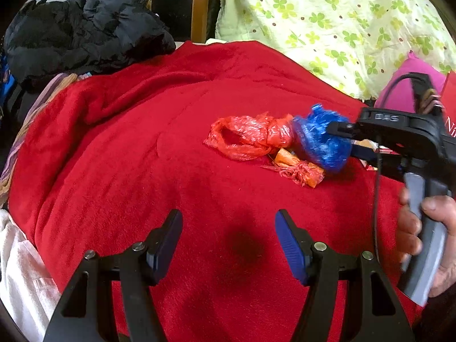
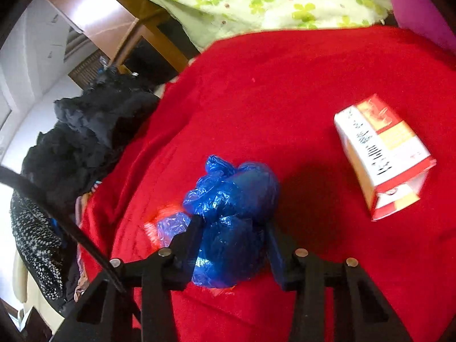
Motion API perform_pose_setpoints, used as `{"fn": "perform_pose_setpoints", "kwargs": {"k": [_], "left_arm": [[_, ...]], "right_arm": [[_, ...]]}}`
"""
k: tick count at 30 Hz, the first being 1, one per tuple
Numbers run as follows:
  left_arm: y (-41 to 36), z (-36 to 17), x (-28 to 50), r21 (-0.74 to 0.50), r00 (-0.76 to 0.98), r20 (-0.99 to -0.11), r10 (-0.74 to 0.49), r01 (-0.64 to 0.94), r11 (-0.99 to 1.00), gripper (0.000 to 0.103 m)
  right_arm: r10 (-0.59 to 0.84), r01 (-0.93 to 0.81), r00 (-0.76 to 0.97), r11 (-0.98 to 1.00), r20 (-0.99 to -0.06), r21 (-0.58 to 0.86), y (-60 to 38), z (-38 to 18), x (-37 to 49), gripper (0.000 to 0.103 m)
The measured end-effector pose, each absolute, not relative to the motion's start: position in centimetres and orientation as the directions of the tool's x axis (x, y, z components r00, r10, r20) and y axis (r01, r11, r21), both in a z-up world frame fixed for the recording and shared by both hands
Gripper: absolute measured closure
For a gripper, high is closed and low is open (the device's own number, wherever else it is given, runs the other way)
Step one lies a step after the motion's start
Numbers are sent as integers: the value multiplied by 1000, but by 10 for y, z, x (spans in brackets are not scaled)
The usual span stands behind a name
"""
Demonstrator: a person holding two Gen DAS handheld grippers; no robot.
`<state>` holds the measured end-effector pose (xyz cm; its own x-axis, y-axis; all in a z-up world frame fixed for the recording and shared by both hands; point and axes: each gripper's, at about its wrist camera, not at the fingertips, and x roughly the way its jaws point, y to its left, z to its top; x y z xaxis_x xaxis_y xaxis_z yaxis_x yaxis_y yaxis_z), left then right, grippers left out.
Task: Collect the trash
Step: 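Grasp the blue plastic bag with the right tool while the left tool grasps the orange wrapper, then carry the blue bag and orange wrapper with both tools over the red basket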
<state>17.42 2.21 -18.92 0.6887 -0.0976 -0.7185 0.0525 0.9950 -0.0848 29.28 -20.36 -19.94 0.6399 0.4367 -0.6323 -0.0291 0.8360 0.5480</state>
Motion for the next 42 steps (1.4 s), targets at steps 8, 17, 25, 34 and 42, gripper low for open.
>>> {"fn": "perform_pose_setpoints", "kwargs": {"k": [8, 17, 25, 34, 42], "left_arm": [[2, -175, 197, -182, 644, -734, -215, 118, 976, 35], [-45, -206, 260, -341, 540, -784, -307, 38, 939, 35], [-59, -229, 279, -320, 537, -805, -254, -30, 947, 62], [-55, -229, 243, -353, 518, -791, -326, 49, 934, 90], [-46, -202, 191, -338, 541, -761, -357, 139, 931, 90]], "right_arm": [[305, -12, 797, 871, -521, 491, -252, -133, 211, 57], [222, 27, 867, 873, -446, 486, -300, -108, 137, 57], [231, 10, 852, 890, -471, 455, -306, -116, 141, 57], [230, -6, 867, 891, -442, 453, -318, -113, 130, 57], [212, 4, 877, 895, -431, 447, -322, -111, 123, 57]]}}
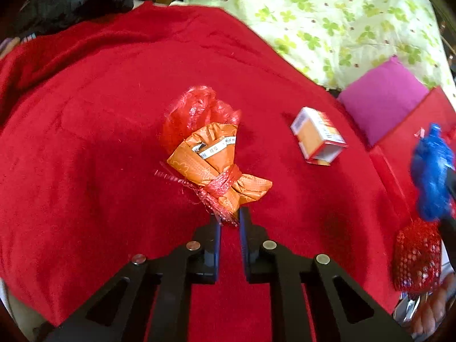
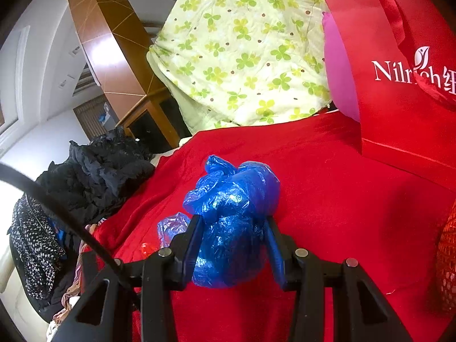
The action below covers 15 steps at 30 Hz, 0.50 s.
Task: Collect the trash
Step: 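Carry the blue bag and orange wrapper with both tools over the red basket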
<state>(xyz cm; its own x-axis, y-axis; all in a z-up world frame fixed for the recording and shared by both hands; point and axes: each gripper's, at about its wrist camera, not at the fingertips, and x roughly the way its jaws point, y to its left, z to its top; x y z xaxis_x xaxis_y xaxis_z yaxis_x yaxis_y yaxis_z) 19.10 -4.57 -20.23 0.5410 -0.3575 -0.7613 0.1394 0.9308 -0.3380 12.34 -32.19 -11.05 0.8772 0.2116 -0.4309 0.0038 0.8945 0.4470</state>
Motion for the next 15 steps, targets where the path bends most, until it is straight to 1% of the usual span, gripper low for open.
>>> {"fn": "perform_pose_setpoints", "kwargs": {"k": [8, 15], "left_arm": [[-58, -149, 157, -223, 627, -719, -300, 200, 954, 90], [-92, -102, 129, -74, 721, -643, -258, 277, 958, 90]], "right_arm": [[192, -18, 903, 911, -385, 413, -320, -100, 110, 57], [175, -39, 931, 919, -320, 391, -326, -84, 88, 57]]}}
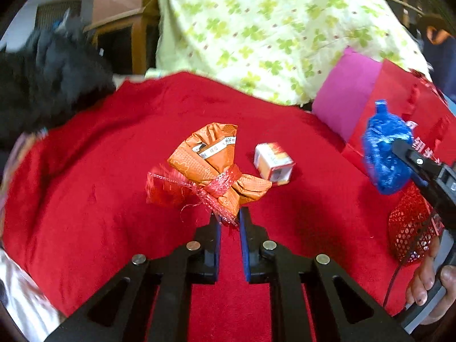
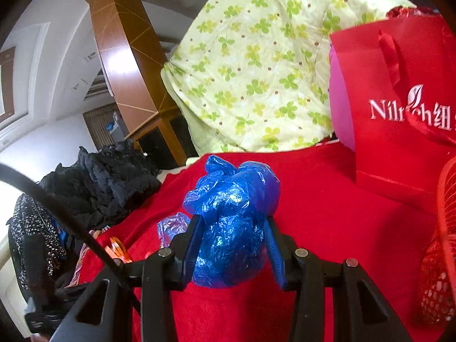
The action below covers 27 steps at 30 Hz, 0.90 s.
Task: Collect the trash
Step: 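Carry the blue bag and orange wrapper with both tools over the red basket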
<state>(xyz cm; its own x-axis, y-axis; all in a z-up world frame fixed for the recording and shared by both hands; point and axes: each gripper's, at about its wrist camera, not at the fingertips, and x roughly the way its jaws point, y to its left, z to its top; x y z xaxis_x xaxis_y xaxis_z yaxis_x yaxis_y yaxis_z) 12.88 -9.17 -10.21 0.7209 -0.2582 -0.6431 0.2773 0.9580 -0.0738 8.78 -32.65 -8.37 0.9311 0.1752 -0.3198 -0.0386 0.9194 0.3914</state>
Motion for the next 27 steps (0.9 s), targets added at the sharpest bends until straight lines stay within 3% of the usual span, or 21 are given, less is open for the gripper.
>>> {"fn": "perform_pose_setpoints", "kwargs": {"k": [11, 27], "left_arm": [[-124, -53, 85, 107, 838, -500, -219, 311, 944, 90], [-154, -32, 50, 194, 865, -431, -255, 365, 910, 90]], "right_arm": [[110, 1, 956, 925, -272, 381, -336, -78, 54, 57], [18, 44, 984, 939, -176, 341, -361, -70, -4, 57]]}}
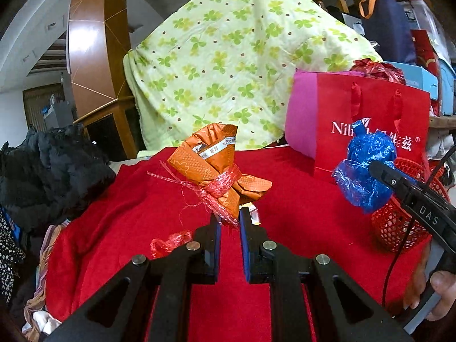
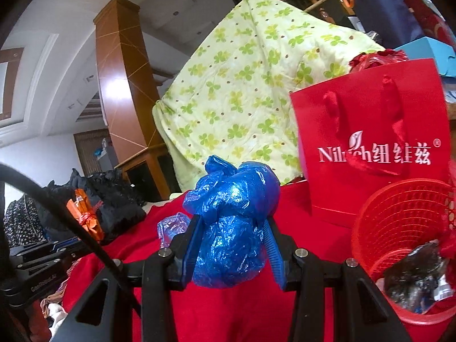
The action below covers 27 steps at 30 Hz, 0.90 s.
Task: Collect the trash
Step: 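Carry the blue bag and orange wrapper with both tools over the red basket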
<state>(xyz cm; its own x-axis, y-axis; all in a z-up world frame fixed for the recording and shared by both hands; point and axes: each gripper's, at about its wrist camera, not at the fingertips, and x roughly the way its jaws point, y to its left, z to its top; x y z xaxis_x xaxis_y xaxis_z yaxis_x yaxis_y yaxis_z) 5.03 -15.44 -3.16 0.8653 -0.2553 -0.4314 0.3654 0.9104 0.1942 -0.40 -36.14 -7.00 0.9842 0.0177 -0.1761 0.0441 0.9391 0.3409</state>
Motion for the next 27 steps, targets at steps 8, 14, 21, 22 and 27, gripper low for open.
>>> {"fn": "perform_pose_setpoints", "kwargs": {"k": [8, 14, 21, 22, 27], "left_arm": [[-177, -38, 50, 201, 850, -449, -276, 397, 896, 90], [-191, -45, 46, 214, 836, -467, -289, 424, 880, 90], [-201, -49, 43, 225, 828, -475, -298, 442, 868, 90], [-202, -50, 44, 225, 826, -477, -300, 445, 867, 90], [-207, -56, 42, 229, 817, -489, -306, 458, 859, 90]], "right_arm": [[-19, 79, 985, 931, -171, 357, -391, -72, -17, 57], [-34, 91, 986, 928, -161, 360, -403, -72, -25, 57], [-52, 108, 986, 924, -158, 366, -413, -73, -31, 57], [-54, 110, 986, 923, -159, 369, -415, -73, -32, 57], [-58, 116, 985, 921, -163, 371, -416, -73, -34, 57]]}}
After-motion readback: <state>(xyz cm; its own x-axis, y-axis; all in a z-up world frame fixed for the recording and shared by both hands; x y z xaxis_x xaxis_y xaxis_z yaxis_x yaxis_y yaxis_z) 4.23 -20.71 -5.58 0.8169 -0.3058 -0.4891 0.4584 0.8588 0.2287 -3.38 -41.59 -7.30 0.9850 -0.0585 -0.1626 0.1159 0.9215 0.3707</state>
